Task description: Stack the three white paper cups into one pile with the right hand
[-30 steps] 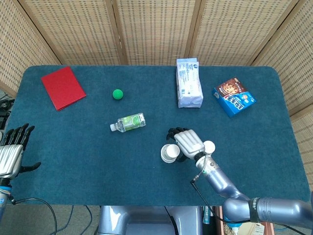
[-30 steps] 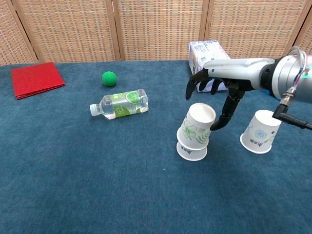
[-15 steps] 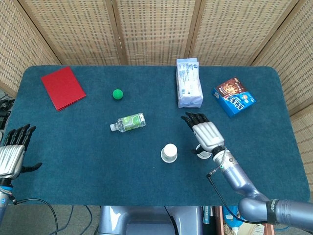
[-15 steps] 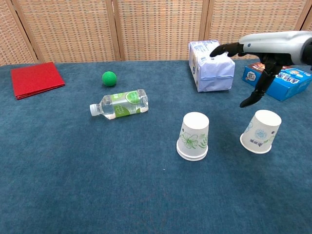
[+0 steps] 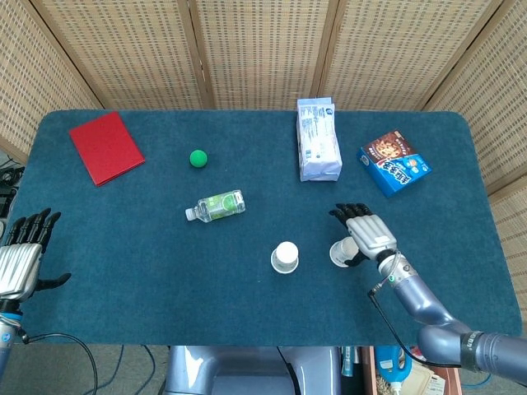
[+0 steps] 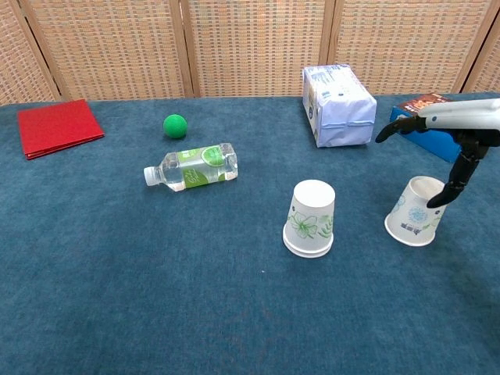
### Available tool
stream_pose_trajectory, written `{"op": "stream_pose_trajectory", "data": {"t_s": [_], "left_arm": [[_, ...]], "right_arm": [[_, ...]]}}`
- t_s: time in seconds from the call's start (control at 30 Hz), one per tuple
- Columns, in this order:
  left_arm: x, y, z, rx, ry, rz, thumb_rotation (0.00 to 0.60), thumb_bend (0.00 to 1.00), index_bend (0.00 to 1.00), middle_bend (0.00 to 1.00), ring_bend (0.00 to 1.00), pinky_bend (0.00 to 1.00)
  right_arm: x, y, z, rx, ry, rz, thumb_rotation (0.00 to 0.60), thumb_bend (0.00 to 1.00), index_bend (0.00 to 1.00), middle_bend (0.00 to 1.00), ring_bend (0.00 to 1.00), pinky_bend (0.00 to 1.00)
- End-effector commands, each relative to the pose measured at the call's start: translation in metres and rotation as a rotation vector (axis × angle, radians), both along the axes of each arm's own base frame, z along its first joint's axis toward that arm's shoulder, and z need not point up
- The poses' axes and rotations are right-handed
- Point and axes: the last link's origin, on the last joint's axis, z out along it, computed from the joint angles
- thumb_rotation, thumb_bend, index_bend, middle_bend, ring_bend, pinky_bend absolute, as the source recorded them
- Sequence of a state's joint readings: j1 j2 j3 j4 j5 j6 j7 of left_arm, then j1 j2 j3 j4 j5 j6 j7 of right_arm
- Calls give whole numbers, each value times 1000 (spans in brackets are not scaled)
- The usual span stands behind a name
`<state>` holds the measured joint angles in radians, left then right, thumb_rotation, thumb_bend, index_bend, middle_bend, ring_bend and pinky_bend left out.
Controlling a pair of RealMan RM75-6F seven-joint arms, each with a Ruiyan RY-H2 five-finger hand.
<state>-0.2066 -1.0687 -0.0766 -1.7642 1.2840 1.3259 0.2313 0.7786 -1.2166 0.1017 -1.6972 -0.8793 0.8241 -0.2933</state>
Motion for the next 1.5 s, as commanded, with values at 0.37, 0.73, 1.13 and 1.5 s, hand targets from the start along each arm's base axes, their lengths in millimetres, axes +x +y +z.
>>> {"op": "stream_pose_trajectory", "data": {"t_s": [0.37,0.73,1.13,1.5], "left_arm": [[-1,1,-2,-3,4,6,600,145,0,0,0,0],[-1,1,-2,-4,7,10,600,145,0,0,0,0],[0,0,-4,-10,8,6,600,144,0,0,0,0],[1,-1,-3,-13,0,-1,600,145,0,0,0,0]], "right_arm": [[-21,-6,-14,10,25,-33,600,0,270,306,197,288],[-31,-12,-17,-16,33,-49,600,42,429,454,335,425],[-33,-8,-10,-24,15,-36,600,81,501,515,381,495],[45,26,47,-42,-150,140,600,107,501,508,381,495]]}}
